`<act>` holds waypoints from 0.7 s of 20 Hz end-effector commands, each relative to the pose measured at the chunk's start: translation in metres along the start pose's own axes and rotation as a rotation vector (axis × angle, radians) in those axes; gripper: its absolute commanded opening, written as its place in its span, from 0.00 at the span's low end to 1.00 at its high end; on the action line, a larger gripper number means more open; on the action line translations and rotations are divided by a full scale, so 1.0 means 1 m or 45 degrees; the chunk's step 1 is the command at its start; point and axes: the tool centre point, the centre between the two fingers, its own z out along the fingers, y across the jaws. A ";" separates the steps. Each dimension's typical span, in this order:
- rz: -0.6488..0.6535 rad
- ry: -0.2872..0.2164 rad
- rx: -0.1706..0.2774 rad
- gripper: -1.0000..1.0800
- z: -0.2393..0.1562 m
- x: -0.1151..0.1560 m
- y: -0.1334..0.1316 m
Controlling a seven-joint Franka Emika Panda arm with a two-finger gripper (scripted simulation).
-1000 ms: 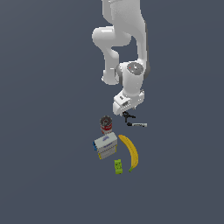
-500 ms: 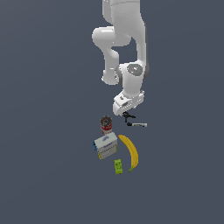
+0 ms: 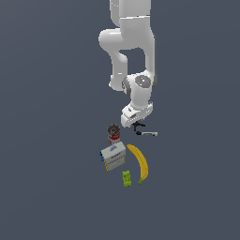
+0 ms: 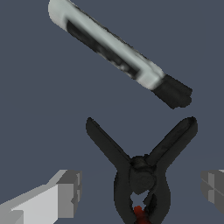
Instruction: Pick up a designated object from a clutter of objects.
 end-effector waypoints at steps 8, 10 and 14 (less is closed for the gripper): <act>0.000 0.001 -0.001 0.00 0.013 0.001 0.000; 0.000 0.001 -0.001 0.00 0.013 0.001 0.000; 0.000 0.001 -0.001 0.00 0.013 0.001 0.000</act>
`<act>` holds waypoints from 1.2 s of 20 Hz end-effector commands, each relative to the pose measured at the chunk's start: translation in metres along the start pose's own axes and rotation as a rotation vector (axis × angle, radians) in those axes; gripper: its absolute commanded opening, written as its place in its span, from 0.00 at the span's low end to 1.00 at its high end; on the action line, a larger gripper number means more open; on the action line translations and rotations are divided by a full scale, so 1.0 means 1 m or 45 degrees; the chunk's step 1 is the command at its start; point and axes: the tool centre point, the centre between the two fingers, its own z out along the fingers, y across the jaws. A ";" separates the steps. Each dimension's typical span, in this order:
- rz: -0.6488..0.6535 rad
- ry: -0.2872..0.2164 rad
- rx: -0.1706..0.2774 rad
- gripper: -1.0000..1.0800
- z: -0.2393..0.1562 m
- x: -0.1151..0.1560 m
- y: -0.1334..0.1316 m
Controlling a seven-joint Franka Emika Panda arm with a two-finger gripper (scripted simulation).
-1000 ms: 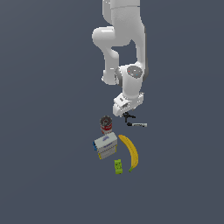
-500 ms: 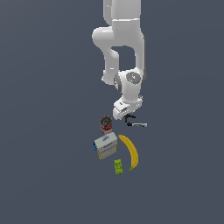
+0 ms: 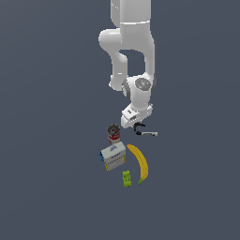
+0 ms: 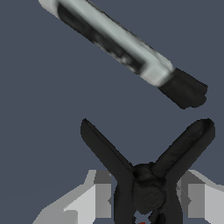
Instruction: Pick up a designated object from a clutter of objects.
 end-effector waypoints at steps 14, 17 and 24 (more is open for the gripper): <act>0.000 0.000 -0.001 0.00 -0.022 0.006 0.003; 0.000 0.000 -0.001 0.00 -0.036 0.011 0.005; -0.002 0.000 0.001 0.00 -0.086 0.026 0.010</act>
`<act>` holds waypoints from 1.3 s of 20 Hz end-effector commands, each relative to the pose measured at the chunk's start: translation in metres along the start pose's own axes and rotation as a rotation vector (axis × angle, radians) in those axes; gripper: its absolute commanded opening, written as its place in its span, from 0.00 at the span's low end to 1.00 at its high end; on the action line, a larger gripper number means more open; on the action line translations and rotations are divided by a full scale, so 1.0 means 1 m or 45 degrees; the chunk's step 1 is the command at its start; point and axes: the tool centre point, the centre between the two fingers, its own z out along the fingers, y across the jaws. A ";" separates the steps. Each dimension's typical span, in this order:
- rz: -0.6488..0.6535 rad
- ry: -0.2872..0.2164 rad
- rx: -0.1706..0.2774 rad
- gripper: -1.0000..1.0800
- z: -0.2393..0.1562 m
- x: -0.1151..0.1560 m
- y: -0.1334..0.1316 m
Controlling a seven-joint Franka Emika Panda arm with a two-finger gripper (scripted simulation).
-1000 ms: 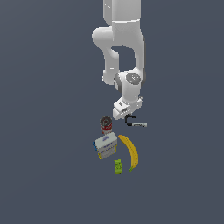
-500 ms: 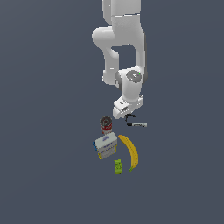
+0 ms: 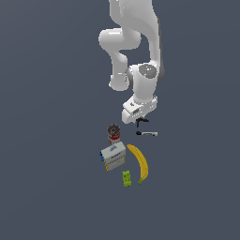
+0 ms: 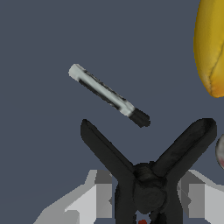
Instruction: Pick up a designated object from a clutter of objects.
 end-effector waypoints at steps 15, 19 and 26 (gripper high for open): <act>-0.002 0.002 0.004 0.00 -0.141 0.044 0.016; -0.002 0.002 0.003 0.00 -0.178 0.056 0.021; 0.000 0.001 0.001 0.00 -0.238 0.077 0.030</act>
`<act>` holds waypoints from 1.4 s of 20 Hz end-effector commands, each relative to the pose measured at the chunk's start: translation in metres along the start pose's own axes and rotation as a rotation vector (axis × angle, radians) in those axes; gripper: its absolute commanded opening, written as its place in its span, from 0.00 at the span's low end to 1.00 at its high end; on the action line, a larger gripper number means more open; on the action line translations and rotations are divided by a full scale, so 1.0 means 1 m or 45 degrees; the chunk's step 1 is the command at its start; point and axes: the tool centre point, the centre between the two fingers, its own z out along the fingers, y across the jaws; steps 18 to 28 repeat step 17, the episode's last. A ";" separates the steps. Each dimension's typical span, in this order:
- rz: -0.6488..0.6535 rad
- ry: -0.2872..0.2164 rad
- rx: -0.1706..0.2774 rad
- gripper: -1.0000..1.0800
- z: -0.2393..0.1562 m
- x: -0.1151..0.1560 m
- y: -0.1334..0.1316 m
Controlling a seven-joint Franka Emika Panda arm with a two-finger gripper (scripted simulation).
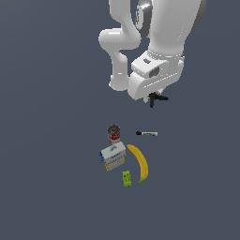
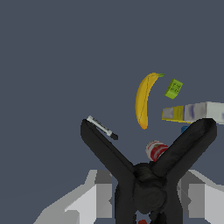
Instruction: Pick up a designated object from a clutter of objects.
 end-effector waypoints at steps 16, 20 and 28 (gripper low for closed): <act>0.002 -0.002 -0.001 0.00 -0.068 0.027 0.011; 0.002 -0.002 -0.001 0.00 -0.068 0.027 0.011; 0.002 -0.002 -0.001 0.00 -0.068 0.027 0.011</act>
